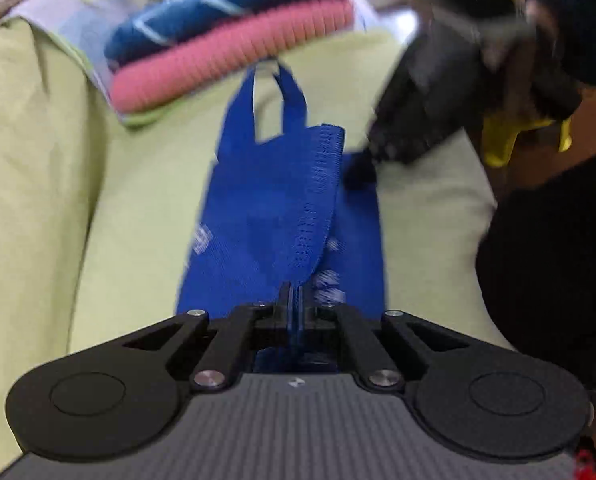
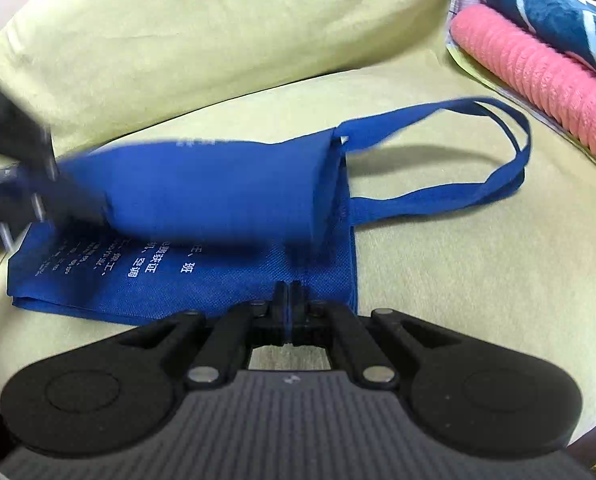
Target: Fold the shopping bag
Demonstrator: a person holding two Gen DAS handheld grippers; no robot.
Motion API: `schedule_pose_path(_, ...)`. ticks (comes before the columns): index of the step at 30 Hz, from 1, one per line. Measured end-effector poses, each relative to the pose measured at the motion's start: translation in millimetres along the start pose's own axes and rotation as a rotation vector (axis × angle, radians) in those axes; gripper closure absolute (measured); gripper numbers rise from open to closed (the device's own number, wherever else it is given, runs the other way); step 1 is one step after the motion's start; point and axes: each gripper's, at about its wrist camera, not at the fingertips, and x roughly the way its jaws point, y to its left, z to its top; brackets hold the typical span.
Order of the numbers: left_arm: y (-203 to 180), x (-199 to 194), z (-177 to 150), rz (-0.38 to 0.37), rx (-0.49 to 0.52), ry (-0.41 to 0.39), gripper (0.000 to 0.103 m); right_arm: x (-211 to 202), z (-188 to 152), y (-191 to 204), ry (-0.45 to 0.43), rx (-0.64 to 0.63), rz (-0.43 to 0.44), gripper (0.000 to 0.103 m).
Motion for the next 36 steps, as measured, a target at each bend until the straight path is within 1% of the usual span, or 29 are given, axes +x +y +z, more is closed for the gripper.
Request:
schedule_pose_path(2, -13.0, 10.0, 1.2, 0.03, -0.02, 0.017, 0.103, -0.3, -0.4, -2.8, -0.004, 0.013, 0.01, 0.103)
schedule_pose_path(5, -25.4, 16.8, 5.6, 0.047, -0.035, 0.005, 0.103, -0.2, -1.3, -8.0, -0.011, 0.017, 0.038, 0.103)
schedule_pose_path(8, -40.3, 21.3, 8.0, 0.06, -0.019, 0.015, 0.103, -0.6, -0.6, -16.8, -0.008, 0.043, 0.083, 0.103)
schedule_pose_path(9, -41.8, 23.2, 8.1, 0.064, -0.015, 0.017, 0.103, -0.9, -0.7, -20.4, -0.005, 0.059, 0.114, 0.101)
schedule_pose_path(10, -42.7, 25.0, 8.9, 0.064, -0.017, 0.017, 0.103, -1.2, -0.8, -24.0, -0.003, 0.075, 0.145, 0.094)
schedule_pose_path(11, -42.8, 26.0, 9.6, 0.063, -0.023, 0.016, 0.103, -1.5, -0.9, -27.6, 0.0, 0.092, 0.177, 0.081)
schedule_pose_path(12, -42.8, 27.6, 10.8, 0.06, -0.029, 0.016, 0.103, -1.6, -1.2, -31.0, -0.001, 0.119, 0.216, 0.073)
schedule_pose_path(13, -43.3, 29.6, 12.1, 0.059, -0.028, 0.017, 0.103, -1.8, -1.5, -34.3, -0.001, 0.147, 0.255, 0.058)
schedule_pose_path(14, -44.5, 31.1, 13.2, 0.061, -0.018, 0.02, 0.103, -1.9, -1.8, -37.7, -0.001, 0.174, 0.295, 0.048)
schedule_pose_path(15, -45.9, 32.2, 14.2, 0.065, -0.004, 0.023, 0.103, -2.1, -2.1, -41.0, -0.001, 0.202, 0.334, 0.044)
schedule_pose_path(16, -47.7, 33.8, 15.4, 0.071, 0.01, 0.027, 0.103, -0.6, -3.0, -45.5, -0.004, 0.255, 0.349, 0.043)
schedule_pose_path(18, -50.0, 35.4, 16.6, 0.077, 0.025, 0.03, 0.103, 2.3, -4.9, -54.5, -0.01, 0.363, 0.377, 0.043)
schedule_pose_path(19, -50.9, 35.6, 16.7, 0.078, 0.024, 0.03, 0.103, 4.0, -6.2, -59.3, -0.013, 0.424, 0.384, 0.049)
schedule_pose_path(20, -51.3, 35.6, 16.7, 0.079, 0.022, 0.029, 0.103, 6.0, -7.5, -63.8, -0.013, 0.483, 0.366, 0.074)
schedule_pose_path(22, -53.5, 33.9, 17.0, 0.086, 0.018, 0.031, 0.103, 15.0, -11.7, -74.4, 0.036, 0.601, 0.304, 0.103)
schedule_pose_path(23, -54.9, 33.6, 18.9, 0.096, 0.019, 0.033, 0.102, 18.5, -14.4, -78.5, 0.036, 0.639, 0.322, 0.103)
schedule_pose_path(25, -58.7, 34.8, 24.6, 0.122, 0.024, 0.029, 0.099, 18.6, -17.5, -78.8, 0.023, 0.649, 0.327, 0.103)
schedule_pose_path(26, -61.1, 36.8, 27.4, 0.139, 0.029, 0.027, 0.094, 18.2, -18.0, -77.8, 0.018, 0.646, 0.324, 0.103)
schedule_pose_path(29, -72.8, 45.4, 35.6, 0.195, 0.07, 0.021, 0.094, 20.6, -18.6, -79.7, 0.018, 0.674, 0.328, 0.103)
schedule_pose_path(32, -80.9, 52.7, 43.4, 0.238, 0.116, 0.023, 0.093, 22.9, -16.9, -80.2, 0.019, 0.67, 0.329, 0.103)
schedule_pose_path(34, -82.5, 55.2, 45.7, 0.245, 0.135, 0.027, 0.094, 22.7, -15.8, -80.5, 0.02, 0.661, 0.337, 0.101)
schedule_pose_path(36, -78.7, 54.1, 44.3, 0.232, 0.119, 0.025, 0.094, 20.3, -15.5, -80.6, 0.008, 0.62, 0.348, 0.099)
